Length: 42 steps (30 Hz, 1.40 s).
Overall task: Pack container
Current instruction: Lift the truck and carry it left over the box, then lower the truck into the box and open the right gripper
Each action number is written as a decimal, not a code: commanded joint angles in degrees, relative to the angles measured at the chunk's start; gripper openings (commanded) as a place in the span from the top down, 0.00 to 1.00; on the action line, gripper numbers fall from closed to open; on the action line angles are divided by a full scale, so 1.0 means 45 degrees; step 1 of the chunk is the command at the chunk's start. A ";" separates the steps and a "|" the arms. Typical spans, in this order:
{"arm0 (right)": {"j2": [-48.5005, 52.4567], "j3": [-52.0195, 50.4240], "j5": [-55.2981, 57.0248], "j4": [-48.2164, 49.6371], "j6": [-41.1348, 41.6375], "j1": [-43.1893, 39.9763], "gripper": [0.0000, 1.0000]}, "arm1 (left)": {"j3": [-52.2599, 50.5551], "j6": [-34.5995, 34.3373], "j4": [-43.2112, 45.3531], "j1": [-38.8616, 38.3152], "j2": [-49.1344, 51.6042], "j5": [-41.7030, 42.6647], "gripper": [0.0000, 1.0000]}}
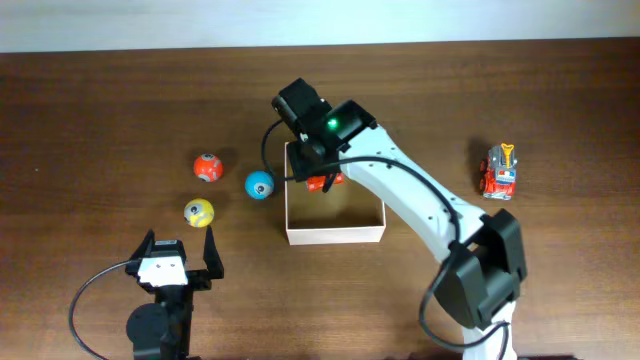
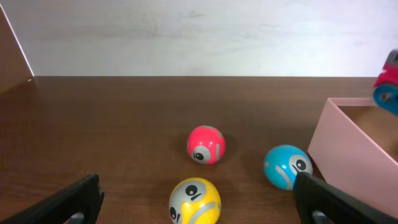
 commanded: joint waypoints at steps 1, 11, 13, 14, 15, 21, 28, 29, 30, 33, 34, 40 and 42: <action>0.0665 0.0165 0.0821 0.0189 0.1132 0.0015 0.41 | -0.0024 0.0243 -0.0102 -0.0034 -0.0073 -0.0039 0.01; 0.1073 0.0165 0.0831 0.0831 0.2142 0.0257 0.41 | -0.0029 0.0243 -0.0097 -0.0034 -0.0073 -0.0039 0.01; 0.1078 0.0165 0.0831 0.0918 0.2671 0.0345 0.41 | -0.0029 0.0243 -0.0097 -0.0034 -0.0073 -0.0039 0.01; 0.1078 0.0165 0.0831 0.0971 0.2890 0.0403 0.41 | -0.0029 0.0243 -0.0097 -0.0034 -0.0073 -0.0039 0.01; 0.1078 0.0165 0.0831 0.1005 0.3002 0.0423 0.41 | -0.0029 0.0243 -0.0097 -0.0034 -0.0073 -0.0039 0.01; 0.1156 0.0151 0.0826 0.1098 0.3327 0.0588 0.41 | -0.0029 0.0243 -0.0097 -0.0034 -0.0073 -0.0039 0.01; 0.1583 0.0131 0.0826 0.1107 0.3415 0.0583 0.41 | -0.0029 0.0243 -0.0097 -0.0034 -0.0073 -0.0039 0.01; 0.1642 0.0131 0.0821 0.1112 0.3415 0.0583 0.41 | -0.0029 0.0243 -0.0097 -0.0034 -0.0073 -0.0039 0.01; 0.1681 0.0126 0.0821 0.1132 0.3410 0.0583 0.41 | -0.0029 0.0243 -0.0097 -0.0034 -0.0073 -0.0039 0.01; 0.1817 0.0126 0.0821 0.1234 0.3410 0.0583 0.41 | -0.0029 0.0243 -0.0097 -0.0034 -0.0073 -0.0039 0.01; 0.1821 0.0126 0.0821 0.1273 0.3410 0.0583 0.41 | -0.0029 0.0243 -0.0097 -0.0034 -0.0073 -0.0039 0.01; 0.1885 0.0126 0.0821 0.1433 0.3405 0.0583 0.40 | -0.0029 0.0243 -0.0097 -0.0034 -0.0073 -0.0039 0.01; 0.1885 0.0126 0.0826 0.1433 0.3405 0.0583 0.32 | -0.0029 0.0243 -0.0097 -0.0034 -0.0073 -0.0039 0.01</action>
